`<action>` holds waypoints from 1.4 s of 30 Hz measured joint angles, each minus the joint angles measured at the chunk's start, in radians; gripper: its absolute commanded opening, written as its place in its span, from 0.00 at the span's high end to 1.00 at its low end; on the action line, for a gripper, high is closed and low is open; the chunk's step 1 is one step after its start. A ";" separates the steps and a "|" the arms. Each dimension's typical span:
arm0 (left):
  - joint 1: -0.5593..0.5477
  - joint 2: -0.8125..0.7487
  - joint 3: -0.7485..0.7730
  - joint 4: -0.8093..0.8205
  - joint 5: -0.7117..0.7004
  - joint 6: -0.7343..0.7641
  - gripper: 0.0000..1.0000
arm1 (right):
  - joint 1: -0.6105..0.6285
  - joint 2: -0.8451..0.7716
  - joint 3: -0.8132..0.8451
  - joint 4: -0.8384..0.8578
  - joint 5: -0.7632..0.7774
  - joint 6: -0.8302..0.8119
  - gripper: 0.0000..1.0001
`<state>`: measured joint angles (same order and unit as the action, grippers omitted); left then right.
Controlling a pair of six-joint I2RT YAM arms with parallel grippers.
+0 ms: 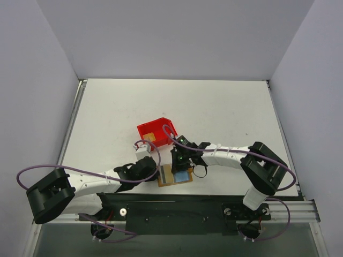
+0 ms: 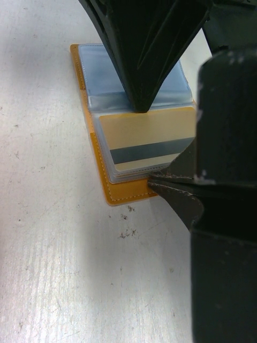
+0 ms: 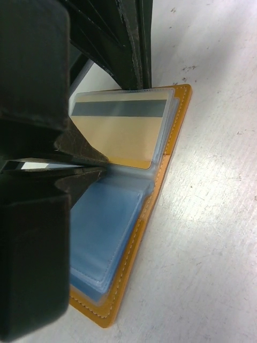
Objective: Put the credit cards into the card holder
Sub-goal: Insert the credit card into the card holder.
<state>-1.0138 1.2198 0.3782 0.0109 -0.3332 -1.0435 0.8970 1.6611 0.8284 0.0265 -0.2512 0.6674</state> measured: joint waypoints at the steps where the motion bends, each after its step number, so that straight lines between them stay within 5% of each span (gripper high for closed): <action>1: 0.000 0.000 0.000 0.000 0.000 0.000 1.00 | 0.003 0.000 0.002 -0.005 0.011 -0.002 1.00; 24: -0.002 0.019 0.010 0.012 0.004 0.000 1.00 | 0.077 0.033 0.099 -0.155 0.169 -0.057 1.00; 42: -0.002 0.020 0.010 0.013 0.004 0.000 1.00 | 0.075 0.041 0.078 -0.075 0.038 -0.063 1.00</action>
<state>-1.0157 1.2400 0.3882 0.0235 -0.3294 -1.0435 0.9722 1.7020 0.9066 -0.0486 -0.2134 0.6044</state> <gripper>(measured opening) 0.026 0.001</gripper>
